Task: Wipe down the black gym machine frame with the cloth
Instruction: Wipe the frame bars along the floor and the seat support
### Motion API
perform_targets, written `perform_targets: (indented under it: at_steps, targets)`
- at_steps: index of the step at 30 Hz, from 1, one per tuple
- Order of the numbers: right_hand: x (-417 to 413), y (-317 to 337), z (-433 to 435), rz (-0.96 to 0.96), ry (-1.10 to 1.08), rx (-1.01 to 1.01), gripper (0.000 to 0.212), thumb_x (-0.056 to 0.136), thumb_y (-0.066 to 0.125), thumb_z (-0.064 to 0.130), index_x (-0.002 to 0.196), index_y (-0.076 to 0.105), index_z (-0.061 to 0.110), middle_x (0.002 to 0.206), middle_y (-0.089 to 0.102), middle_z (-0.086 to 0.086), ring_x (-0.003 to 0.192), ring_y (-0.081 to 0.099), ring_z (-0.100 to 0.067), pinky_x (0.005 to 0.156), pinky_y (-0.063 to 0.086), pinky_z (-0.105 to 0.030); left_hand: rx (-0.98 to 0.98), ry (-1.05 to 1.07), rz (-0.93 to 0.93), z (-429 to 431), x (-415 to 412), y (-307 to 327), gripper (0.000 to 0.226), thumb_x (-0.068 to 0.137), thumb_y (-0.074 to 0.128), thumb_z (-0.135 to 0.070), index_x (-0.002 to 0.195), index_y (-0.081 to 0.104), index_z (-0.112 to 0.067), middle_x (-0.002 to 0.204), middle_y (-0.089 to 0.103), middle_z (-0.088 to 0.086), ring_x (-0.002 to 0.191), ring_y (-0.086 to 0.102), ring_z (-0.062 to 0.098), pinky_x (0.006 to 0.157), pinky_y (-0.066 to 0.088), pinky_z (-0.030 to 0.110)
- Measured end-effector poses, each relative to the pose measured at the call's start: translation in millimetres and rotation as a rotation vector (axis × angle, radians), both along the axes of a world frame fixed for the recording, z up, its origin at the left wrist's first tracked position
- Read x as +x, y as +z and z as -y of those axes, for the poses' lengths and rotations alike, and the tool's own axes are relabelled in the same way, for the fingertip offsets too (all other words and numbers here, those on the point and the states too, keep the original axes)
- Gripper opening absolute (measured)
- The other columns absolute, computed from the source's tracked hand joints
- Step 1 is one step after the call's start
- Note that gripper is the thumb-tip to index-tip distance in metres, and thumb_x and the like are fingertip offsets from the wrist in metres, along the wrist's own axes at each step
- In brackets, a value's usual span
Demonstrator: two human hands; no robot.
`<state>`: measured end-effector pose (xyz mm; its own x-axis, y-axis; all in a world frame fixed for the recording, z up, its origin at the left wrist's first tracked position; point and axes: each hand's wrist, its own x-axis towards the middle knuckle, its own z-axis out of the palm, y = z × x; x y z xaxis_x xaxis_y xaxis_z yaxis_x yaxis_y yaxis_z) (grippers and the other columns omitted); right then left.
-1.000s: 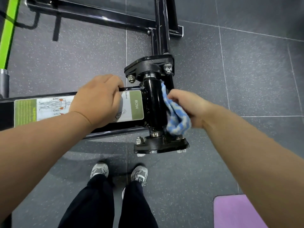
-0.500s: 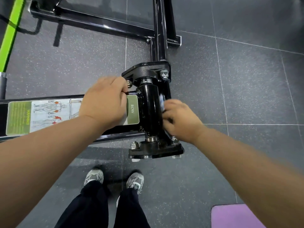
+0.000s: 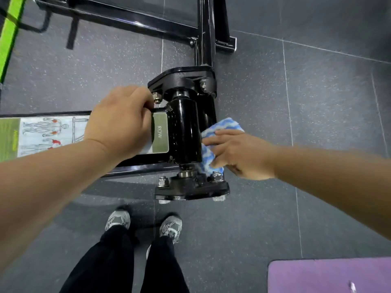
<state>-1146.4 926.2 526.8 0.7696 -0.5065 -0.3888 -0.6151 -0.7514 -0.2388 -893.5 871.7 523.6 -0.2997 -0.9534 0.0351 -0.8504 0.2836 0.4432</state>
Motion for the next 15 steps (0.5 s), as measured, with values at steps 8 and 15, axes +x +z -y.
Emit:
perform_targets:
  at_steps: [8, 15]
  targets:
    - [25, -28, 55, -0.097, -0.109, -0.244, 0.034, 0.077, 0.039, 0.023, 0.083, 0.071, 0.015, 0.092, 0.065, -0.002, 0.102, 0.056, -0.03, 0.092, 0.032, -0.037, 0.078, 0.18, -0.057, 4, -54, 12, 0.019, 0.091, 0.039, -0.015, 0.099, 0.056, -0.014, 0.105, 0.056, 0.01, 0.092, 0.047, 0.027, 0.075, 0.033, 0.034]
    - [2, -15, 6, 0.113, 0.096, 0.024, 0.027, 0.069, 0.047, 0.013, 0.081, 0.07, 0.018, 0.092, 0.068, 0.001, 0.102, 0.06, -0.027, 0.103, 0.031, -0.037, -0.074, 0.129, -0.083, -20, -57, -2, 0.028, 0.083, 0.04, -0.009, 0.106, 0.056, -0.006, 0.105, 0.055, 0.016, 0.097, 0.046, 0.034, 0.076, 0.028, 0.031]
